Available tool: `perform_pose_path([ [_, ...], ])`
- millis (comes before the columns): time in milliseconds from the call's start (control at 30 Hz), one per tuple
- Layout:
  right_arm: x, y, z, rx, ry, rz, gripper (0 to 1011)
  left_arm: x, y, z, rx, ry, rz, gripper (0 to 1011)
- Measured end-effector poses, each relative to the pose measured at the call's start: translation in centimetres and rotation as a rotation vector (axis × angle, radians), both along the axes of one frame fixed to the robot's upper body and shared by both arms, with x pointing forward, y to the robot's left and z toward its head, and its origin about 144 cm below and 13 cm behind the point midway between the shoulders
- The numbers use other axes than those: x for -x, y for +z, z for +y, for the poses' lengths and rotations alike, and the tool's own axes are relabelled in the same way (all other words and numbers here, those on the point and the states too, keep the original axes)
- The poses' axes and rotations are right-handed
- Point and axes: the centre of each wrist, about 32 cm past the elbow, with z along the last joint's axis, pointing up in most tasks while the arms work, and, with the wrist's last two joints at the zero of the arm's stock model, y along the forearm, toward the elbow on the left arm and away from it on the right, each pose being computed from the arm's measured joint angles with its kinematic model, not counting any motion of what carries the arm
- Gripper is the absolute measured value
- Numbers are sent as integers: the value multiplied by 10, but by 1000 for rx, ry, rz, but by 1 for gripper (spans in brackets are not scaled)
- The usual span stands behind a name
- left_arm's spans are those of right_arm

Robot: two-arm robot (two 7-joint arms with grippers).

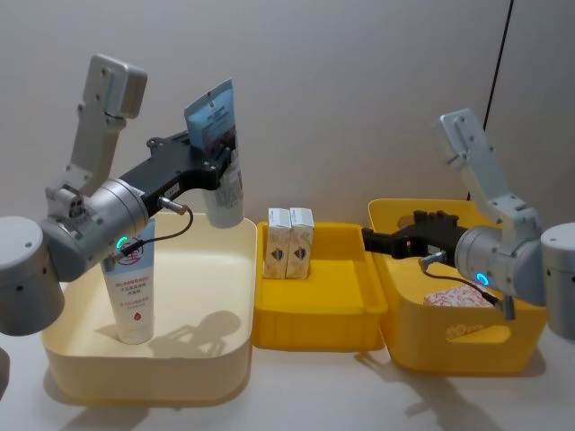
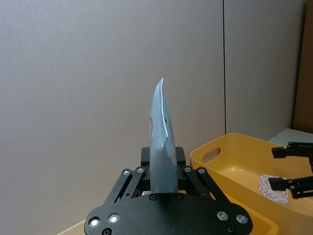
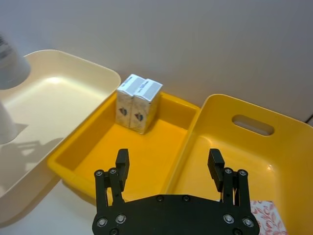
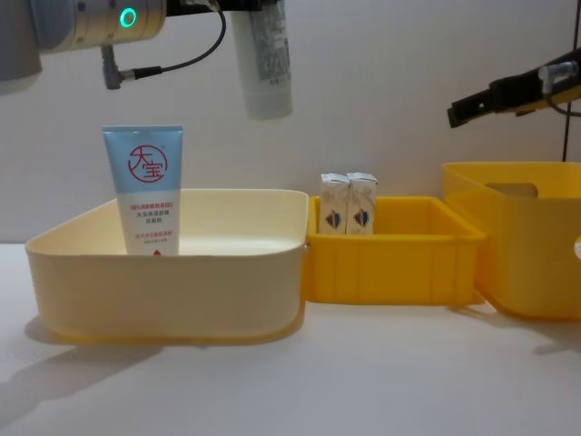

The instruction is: Bimanual collaborative sorting of washing and personal care products

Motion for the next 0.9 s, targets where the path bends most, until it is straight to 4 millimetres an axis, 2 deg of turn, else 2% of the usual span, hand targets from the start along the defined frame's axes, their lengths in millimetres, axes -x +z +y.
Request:
perform_pose_path([
  [300,0,0,2,-19,72,-21,1001,4,-3,0,21,4,13,267],
  [900,-9,-2,30,-93,218,-77,1001,6,-4,1,37,9,18,267],
])
